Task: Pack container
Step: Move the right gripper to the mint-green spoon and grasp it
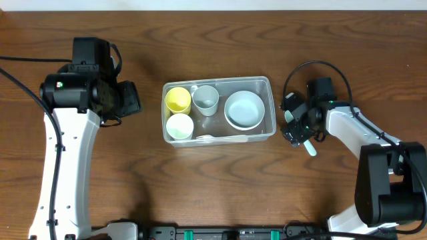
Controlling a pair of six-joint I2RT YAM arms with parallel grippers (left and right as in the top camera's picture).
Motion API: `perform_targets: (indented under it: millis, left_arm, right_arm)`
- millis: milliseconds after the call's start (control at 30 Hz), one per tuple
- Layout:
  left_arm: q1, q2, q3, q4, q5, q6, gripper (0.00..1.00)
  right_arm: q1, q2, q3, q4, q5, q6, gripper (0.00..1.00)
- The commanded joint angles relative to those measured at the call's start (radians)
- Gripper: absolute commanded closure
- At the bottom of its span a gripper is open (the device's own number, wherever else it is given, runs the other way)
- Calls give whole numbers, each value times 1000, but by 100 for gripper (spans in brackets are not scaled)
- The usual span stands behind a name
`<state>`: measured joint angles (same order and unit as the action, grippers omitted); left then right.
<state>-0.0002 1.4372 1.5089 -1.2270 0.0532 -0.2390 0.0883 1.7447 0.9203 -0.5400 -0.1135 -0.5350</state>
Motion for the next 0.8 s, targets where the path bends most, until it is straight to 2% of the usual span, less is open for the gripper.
perform_targets:
  millis: [0,233,400,600,667,767]
  left_arm:
    - [4,3,-11,-3,-1,-2,36]
    - [4,3,-11,-5,-1,-2,36]
    - [4,3,-11,-6,-1,-2,36]
    - [4,3,-11,-6,-1,-2,36]
    - [4,3,-11,-6,0,-2,36]
    - [4,3,-11,-6,-1,-1,36]
  right_arm:
    - [11,10,-36,13,-26,-17,10]
    - [11,10,-38,21,-26,-16,12]
    - [10,10,-38,21,-26,-16,25]
    - [10,10,-38,19,-25,4,35]
    - [10,10,-38,12,-25,4,43]
    - [10,10,-38,0,-26,7,49]
